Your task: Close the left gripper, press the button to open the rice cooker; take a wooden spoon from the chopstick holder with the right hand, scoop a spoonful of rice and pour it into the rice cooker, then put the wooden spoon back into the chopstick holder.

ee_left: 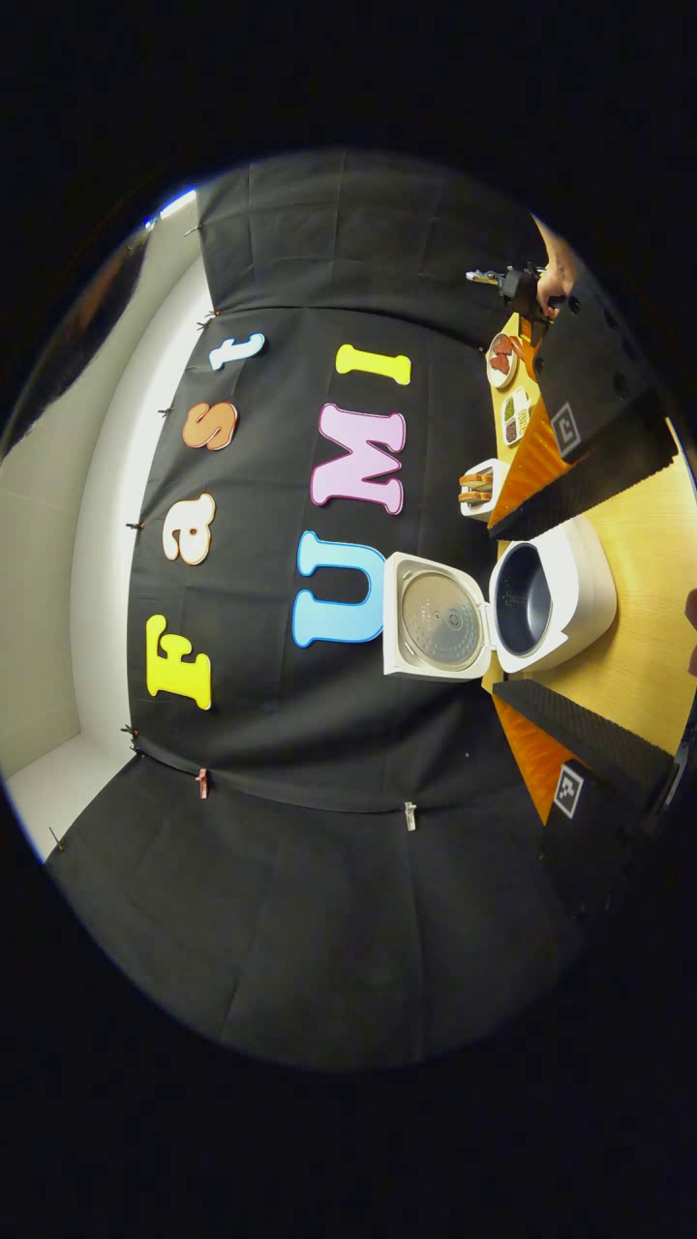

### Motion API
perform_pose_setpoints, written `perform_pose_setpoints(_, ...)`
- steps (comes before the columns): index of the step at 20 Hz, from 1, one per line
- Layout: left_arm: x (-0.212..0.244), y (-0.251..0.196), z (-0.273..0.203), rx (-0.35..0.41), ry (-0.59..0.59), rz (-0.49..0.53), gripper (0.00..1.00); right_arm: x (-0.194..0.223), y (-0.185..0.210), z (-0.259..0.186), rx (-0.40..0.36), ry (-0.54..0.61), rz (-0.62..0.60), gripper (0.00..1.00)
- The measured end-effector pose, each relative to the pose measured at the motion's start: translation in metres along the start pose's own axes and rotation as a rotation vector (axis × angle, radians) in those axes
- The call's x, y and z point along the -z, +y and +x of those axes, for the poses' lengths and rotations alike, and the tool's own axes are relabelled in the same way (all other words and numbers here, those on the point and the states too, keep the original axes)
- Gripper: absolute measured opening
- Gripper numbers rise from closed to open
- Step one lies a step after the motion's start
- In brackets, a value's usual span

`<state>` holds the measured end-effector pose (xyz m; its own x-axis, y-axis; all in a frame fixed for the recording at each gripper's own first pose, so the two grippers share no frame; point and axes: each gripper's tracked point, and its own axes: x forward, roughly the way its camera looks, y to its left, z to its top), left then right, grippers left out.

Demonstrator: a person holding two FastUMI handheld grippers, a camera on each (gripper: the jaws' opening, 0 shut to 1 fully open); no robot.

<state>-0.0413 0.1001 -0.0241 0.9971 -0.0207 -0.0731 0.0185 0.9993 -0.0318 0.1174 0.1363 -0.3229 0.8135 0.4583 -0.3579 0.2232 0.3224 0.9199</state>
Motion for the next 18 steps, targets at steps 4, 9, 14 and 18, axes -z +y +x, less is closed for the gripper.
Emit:
perform_pose_setpoints(4, 0.001, 0.001, -0.001, 0.001, -0.003, -0.005, 0.99, -0.002, -0.004, -0.004, 0.005, 0.003, 0.012, 0.09)
perform_pose_setpoints(9, 0.007, 0.003, -0.003, 0.004, 0.0, -0.011, 0.99, -0.01, 0.001, -0.013, 0.0, -0.016, 0.008, 0.09)
perform_pose_setpoints(14, 0.011, 0.008, -0.004, 0.007, 0.007, -0.034, 0.97, -0.014, 0.01, -0.017, 0.0, -0.035, 0.016, 0.09)
perform_pose_setpoints(18, 0.012, 0.01, -0.005, 0.018, 0.007, -0.027, 0.95, -0.019, 0.021, -0.02, -0.005, -0.049, 0.01, 0.09)
